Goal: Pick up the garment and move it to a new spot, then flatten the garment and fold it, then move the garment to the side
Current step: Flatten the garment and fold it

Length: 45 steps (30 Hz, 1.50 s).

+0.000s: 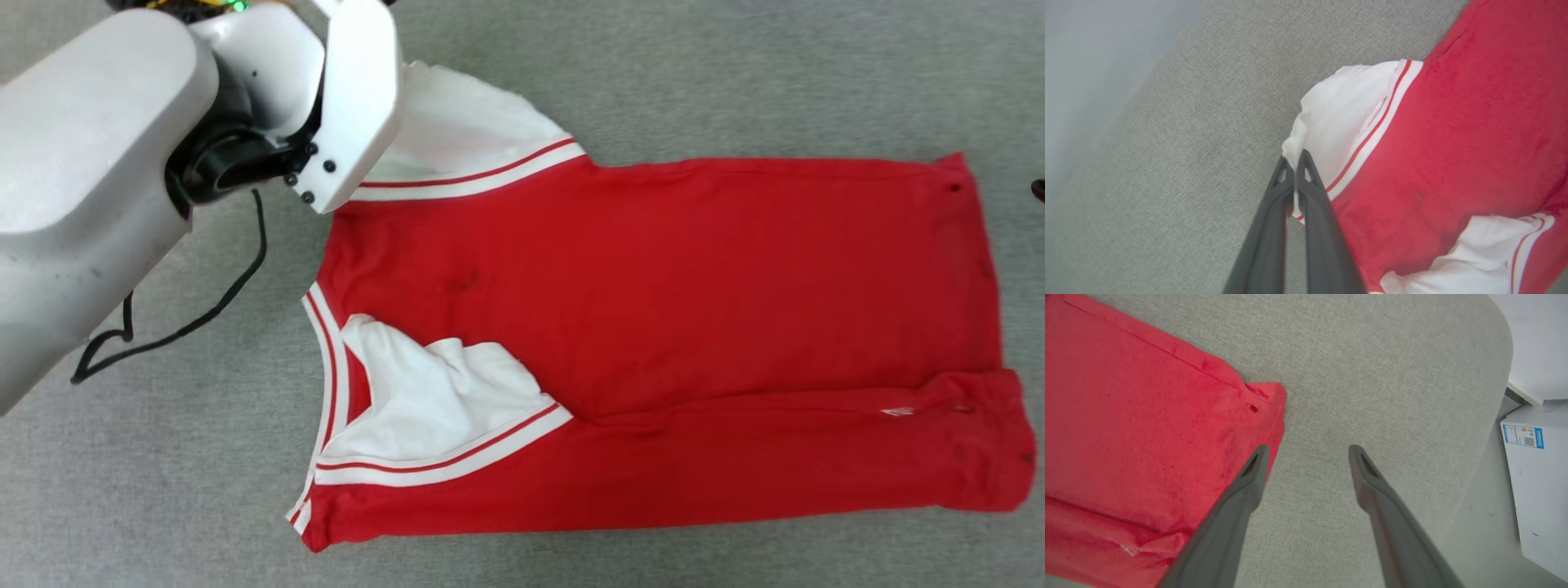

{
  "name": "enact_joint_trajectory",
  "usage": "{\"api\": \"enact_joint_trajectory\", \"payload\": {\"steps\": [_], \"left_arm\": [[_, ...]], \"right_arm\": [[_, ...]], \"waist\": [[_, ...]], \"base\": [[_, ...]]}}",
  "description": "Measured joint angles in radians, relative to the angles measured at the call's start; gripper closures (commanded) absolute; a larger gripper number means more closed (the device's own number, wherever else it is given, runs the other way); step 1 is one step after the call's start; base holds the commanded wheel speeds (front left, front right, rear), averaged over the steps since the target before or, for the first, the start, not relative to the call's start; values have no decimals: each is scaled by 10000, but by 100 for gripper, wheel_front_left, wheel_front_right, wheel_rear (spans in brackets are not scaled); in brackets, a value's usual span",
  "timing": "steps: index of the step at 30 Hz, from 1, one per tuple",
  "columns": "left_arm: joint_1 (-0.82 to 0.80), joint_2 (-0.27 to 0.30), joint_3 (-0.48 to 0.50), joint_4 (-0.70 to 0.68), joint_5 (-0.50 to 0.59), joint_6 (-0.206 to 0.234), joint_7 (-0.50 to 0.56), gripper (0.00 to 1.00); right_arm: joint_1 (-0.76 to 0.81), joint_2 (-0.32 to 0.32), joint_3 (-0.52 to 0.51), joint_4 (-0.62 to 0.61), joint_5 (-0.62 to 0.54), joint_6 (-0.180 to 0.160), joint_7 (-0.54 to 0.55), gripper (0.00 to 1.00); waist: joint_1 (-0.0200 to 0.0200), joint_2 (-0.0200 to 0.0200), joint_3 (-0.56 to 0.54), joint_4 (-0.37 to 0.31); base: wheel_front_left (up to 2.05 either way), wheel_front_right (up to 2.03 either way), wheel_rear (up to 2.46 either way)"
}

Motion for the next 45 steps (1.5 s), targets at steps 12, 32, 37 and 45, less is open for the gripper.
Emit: {"api": "enact_joint_trajectory", "payload": {"steps": [12,32,37,45], "left_arm": [[-661,17,-247,-339,-67,0,-431,100],[685,510,-744,-376,-489,0,-1697,100],[1630,1062,-786,-861,-619,0,-1994,100],[3438,1896,-848,-1898,-757,339,-2293,100]], "right_arm": [[-607,1024,537,2096,-48,-4,635,0],[8,1599,1285,2880,1120,-4,-3097,100],[768,1260,1567,2589,1300,-4,-3774,100],[2204,662,2008,2119,1461,-4,-4475,100]], "waist": [[0,0,914,613],[-1,0,-858,262],[-1,0,-1673,174],[-2,0,-2769,148]], "base": [[0,0,0],[0,0,0],[0,0,0],[0,0,0]]}}
